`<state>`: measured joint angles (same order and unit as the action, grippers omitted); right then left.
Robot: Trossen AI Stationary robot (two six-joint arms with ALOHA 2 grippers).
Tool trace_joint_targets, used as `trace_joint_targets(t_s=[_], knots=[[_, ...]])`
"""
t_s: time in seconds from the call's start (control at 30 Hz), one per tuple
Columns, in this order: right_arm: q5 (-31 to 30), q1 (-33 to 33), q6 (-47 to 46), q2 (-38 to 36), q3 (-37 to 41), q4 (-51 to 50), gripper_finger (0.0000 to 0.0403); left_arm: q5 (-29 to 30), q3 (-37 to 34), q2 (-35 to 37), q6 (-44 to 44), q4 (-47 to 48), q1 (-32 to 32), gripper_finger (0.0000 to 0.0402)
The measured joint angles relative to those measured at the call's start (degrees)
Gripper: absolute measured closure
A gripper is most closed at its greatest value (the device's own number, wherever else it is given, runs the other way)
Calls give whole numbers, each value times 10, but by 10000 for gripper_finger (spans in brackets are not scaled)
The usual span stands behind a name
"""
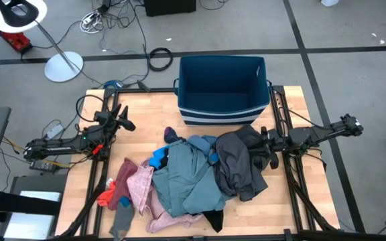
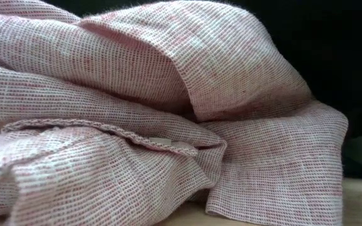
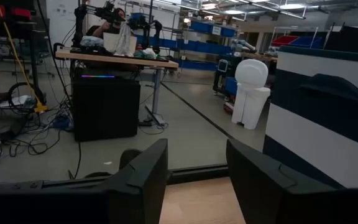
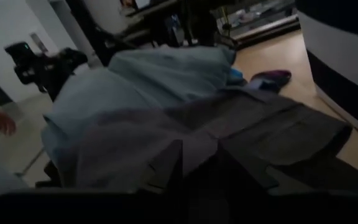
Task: Sort clothes
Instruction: Put the dark gray pants into the blue bin
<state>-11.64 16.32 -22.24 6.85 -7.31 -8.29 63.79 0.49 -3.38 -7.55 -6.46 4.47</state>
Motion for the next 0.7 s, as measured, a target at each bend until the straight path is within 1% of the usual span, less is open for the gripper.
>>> trace_joint_targets(t_s=[0.17,0.3,0.43,0.57,0.7], knots=[[0,0,-5,0,0,44,298,0,0,0,0,0,0,232],[-41,-1,-2,0,0,47,298,0,0,0,0,0,0,232],[-49,-1,-2,13,0,46,304,0,0,0,0,0,0,232],[-49,-1,-2,53,-12,57,320,0,0,0,0,0,0,232],[-49,-1,17,121,-69,30,333,0,0,0,0,0,0,232]])
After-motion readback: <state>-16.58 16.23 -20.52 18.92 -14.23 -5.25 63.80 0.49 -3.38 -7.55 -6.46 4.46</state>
